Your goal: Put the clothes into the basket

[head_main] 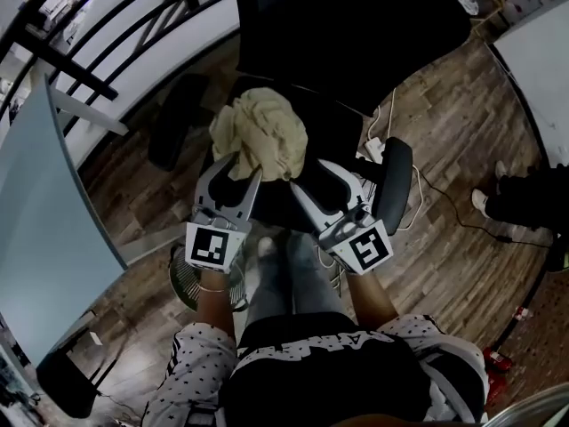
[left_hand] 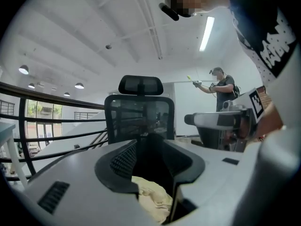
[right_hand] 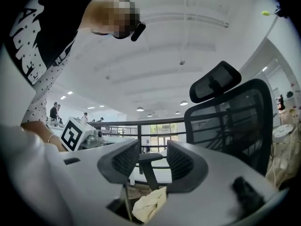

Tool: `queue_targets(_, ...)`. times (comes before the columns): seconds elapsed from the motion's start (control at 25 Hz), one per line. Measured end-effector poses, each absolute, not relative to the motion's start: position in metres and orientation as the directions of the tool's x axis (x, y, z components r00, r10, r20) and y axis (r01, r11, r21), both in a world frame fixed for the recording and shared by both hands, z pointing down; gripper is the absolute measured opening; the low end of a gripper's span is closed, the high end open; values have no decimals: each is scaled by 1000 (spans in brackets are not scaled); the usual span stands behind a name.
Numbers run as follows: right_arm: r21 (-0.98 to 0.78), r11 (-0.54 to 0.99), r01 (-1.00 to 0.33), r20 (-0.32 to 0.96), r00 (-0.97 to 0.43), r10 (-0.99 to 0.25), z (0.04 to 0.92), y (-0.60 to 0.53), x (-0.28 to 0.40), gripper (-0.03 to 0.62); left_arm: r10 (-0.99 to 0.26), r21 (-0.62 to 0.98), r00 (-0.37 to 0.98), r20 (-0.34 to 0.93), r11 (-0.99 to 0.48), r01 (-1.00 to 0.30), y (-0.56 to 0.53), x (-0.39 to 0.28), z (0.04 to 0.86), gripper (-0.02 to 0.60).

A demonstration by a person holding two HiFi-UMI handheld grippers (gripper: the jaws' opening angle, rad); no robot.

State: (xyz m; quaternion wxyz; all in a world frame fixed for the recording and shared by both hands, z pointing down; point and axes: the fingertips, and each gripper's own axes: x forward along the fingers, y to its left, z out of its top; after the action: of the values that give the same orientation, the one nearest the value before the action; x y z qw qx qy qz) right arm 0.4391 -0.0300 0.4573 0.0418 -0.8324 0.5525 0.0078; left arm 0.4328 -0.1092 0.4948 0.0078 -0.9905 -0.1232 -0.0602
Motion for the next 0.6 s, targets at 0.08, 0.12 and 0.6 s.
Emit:
queue_targets(0.08,-70,-388,-919,-59,392,-918,473,-33,447,166,236,-19,962,133,-970,241,-110,438,510,160)
queue_targets(0.12,-75,-392,-917,-57,397,-916,481,-34,453,166,230,-21,963,139,-972,235,-112,440,517,161)
queue_targets(0.6,16,-336,-942,31,336,-941,576,-48,500,192,149,-32,962,229,-986,161,-151,451,614,170)
